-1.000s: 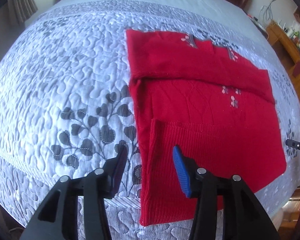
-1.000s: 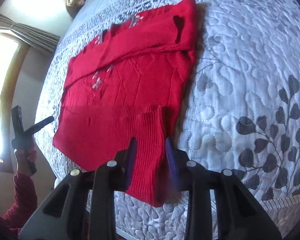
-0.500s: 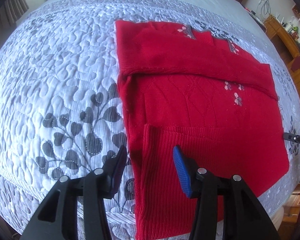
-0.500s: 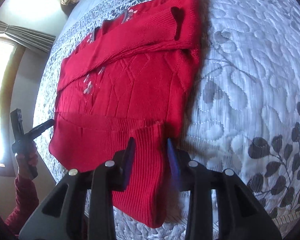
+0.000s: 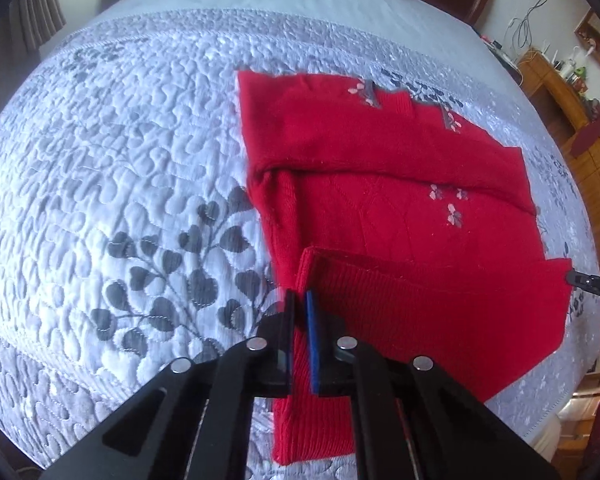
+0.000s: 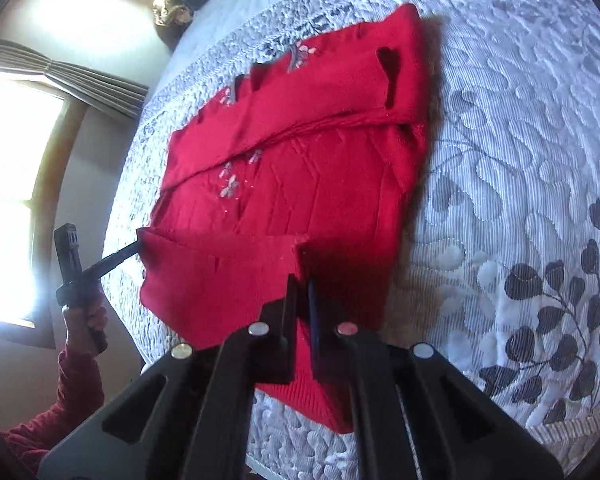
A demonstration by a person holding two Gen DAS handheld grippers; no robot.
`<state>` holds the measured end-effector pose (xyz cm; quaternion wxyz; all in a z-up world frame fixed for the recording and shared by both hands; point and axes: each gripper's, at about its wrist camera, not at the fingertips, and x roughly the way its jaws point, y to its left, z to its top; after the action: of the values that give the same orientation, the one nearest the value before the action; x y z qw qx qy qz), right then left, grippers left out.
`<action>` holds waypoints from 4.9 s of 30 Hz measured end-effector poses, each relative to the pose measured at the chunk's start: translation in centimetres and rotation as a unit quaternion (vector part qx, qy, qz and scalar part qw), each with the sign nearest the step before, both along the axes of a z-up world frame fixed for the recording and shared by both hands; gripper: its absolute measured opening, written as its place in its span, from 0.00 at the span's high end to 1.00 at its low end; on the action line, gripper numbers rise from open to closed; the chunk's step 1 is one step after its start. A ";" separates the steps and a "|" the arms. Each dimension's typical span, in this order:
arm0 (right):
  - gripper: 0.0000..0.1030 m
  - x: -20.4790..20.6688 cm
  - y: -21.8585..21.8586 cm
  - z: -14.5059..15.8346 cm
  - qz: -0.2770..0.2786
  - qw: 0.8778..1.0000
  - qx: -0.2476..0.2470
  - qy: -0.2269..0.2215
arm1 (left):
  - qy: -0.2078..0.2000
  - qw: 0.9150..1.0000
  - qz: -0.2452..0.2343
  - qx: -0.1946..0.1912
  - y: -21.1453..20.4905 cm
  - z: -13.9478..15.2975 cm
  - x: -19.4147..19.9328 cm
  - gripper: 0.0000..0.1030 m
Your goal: Fold small clothes
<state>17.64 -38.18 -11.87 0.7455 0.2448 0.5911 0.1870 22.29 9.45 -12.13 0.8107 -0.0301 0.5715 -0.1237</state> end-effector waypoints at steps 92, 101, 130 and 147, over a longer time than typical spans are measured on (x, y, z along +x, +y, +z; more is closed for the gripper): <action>0.69 11.4 -2.2 0.1 0.020 0.992 -0.128 -0.005 | 0.008 0.997 0.038 0.067 -2.5 -1.4 14.2 0.57; 0.69 5.4 -0.2 -3.4 0.035 0.996 -0.072 0.036 | 0.045 0.996 0.027 0.065 -2.9 -4.0 6.9 0.57; 0.98 3.8 0.4 -5.6 0.016 0.986 -0.149 0.076 | 0.047 0.995 0.034 0.075 -3.3 -5.6 6.2 0.83; 0.53 3.3 -1.4 -2.4 -0.033 0.990 -0.122 0.058 | 0.030 0.997 0.044 0.056 -2.0 -2.1 3.8 0.68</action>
<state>20.96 -39.59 -14.23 0.7401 0.1814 0.6432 0.0744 26.10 7.47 -14.23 0.7984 -0.0132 0.5996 -0.0544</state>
